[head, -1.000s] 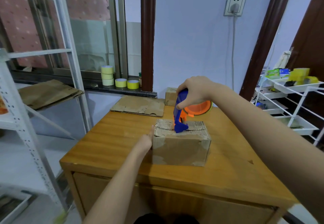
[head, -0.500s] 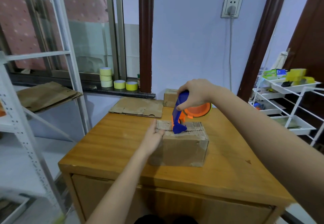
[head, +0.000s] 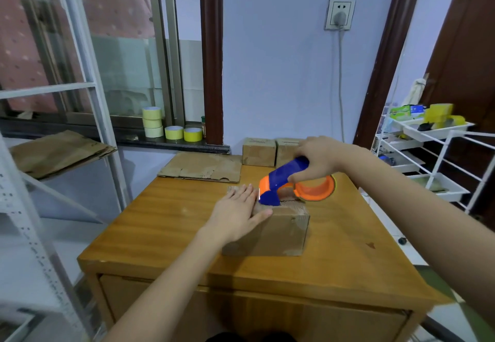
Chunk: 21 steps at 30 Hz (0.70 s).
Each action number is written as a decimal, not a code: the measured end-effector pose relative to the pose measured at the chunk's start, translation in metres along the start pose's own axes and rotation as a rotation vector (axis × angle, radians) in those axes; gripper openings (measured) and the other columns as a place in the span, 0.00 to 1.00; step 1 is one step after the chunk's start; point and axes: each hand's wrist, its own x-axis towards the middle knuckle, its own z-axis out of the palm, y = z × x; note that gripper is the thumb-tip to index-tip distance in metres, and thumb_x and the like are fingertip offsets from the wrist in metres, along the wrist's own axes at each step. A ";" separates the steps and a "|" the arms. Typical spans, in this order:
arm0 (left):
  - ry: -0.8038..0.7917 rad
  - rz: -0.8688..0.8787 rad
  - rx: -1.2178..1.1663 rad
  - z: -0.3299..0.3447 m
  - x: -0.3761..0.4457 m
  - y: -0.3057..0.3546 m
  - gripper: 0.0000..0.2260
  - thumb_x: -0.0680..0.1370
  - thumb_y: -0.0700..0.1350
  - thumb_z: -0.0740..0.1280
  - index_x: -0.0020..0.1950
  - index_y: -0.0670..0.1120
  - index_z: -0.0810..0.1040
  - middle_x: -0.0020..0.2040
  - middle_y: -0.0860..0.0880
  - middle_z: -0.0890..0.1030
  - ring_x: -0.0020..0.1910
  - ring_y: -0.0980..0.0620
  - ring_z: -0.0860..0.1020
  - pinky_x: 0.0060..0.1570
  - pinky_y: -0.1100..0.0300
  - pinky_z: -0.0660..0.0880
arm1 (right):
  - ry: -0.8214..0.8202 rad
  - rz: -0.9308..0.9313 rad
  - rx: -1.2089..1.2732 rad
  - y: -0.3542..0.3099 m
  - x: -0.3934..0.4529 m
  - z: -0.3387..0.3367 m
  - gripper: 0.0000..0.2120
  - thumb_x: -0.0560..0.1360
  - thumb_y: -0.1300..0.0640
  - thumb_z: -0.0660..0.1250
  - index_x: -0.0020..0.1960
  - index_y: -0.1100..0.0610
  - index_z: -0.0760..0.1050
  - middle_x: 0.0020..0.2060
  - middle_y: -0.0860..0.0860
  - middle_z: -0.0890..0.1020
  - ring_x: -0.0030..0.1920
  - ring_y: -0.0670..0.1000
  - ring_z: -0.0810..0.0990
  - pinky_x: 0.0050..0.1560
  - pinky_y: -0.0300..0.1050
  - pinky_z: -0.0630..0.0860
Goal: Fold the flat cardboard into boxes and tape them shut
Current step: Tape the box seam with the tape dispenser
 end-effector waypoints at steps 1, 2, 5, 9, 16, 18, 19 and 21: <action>-0.005 0.000 0.000 -0.001 0.000 0.000 0.35 0.78 0.67 0.41 0.78 0.46 0.48 0.78 0.47 0.50 0.77 0.52 0.48 0.76 0.55 0.45 | -0.011 -0.004 -0.075 -0.003 0.002 0.001 0.27 0.71 0.32 0.61 0.51 0.55 0.75 0.43 0.50 0.78 0.47 0.53 0.74 0.49 0.46 0.69; -0.008 -0.002 0.003 -0.001 0.000 0.000 0.35 0.78 0.67 0.41 0.78 0.46 0.47 0.78 0.47 0.50 0.77 0.52 0.48 0.76 0.55 0.45 | -0.018 -0.008 -0.096 -0.006 0.004 0.002 0.29 0.71 0.30 0.60 0.54 0.54 0.75 0.44 0.49 0.78 0.49 0.54 0.75 0.51 0.47 0.71; 0.009 0.004 0.005 -0.002 -0.003 0.001 0.35 0.78 0.66 0.41 0.78 0.46 0.48 0.79 0.47 0.50 0.77 0.52 0.48 0.75 0.56 0.45 | -0.012 -0.037 0.003 -0.016 0.007 0.011 0.32 0.71 0.29 0.58 0.64 0.50 0.71 0.44 0.46 0.72 0.46 0.51 0.73 0.52 0.48 0.73; 0.016 0.011 0.012 0.000 -0.001 0.001 0.35 0.78 0.66 0.40 0.78 0.46 0.49 0.79 0.47 0.51 0.77 0.51 0.49 0.75 0.55 0.46 | -0.002 -0.055 0.051 -0.016 0.009 0.024 0.30 0.73 0.28 0.53 0.69 0.42 0.68 0.52 0.46 0.76 0.48 0.49 0.73 0.48 0.45 0.70; 0.044 0.008 0.010 0.003 0.000 -0.002 0.34 0.78 0.66 0.42 0.79 0.48 0.49 0.79 0.48 0.51 0.77 0.53 0.49 0.75 0.56 0.46 | -0.001 -0.068 0.143 0.000 0.011 0.035 0.37 0.67 0.24 0.53 0.70 0.40 0.67 0.62 0.45 0.77 0.59 0.50 0.75 0.59 0.48 0.73; 0.046 0.002 0.011 0.005 0.001 -0.002 0.34 0.78 0.67 0.42 0.79 0.49 0.50 0.79 0.48 0.51 0.77 0.53 0.49 0.75 0.56 0.46 | -0.002 -0.070 0.186 0.004 0.008 0.036 0.39 0.64 0.23 0.51 0.71 0.39 0.66 0.64 0.44 0.76 0.60 0.50 0.74 0.60 0.47 0.72; 0.049 -0.001 0.007 0.005 0.001 -0.002 0.34 0.78 0.67 0.42 0.79 0.49 0.50 0.79 0.48 0.51 0.77 0.53 0.49 0.75 0.57 0.46 | 0.000 -0.070 0.215 0.007 0.006 0.037 0.40 0.63 0.22 0.51 0.71 0.39 0.66 0.64 0.44 0.76 0.60 0.49 0.74 0.60 0.47 0.72; 0.055 -0.001 -0.001 0.006 0.002 -0.003 0.34 0.78 0.67 0.41 0.79 0.49 0.50 0.79 0.48 0.51 0.77 0.53 0.49 0.74 0.57 0.46 | -0.003 -0.073 0.264 0.012 0.003 0.039 0.41 0.62 0.23 0.53 0.71 0.38 0.65 0.64 0.44 0.76 0.59 0.50 0.74 0.60 0.47 0.71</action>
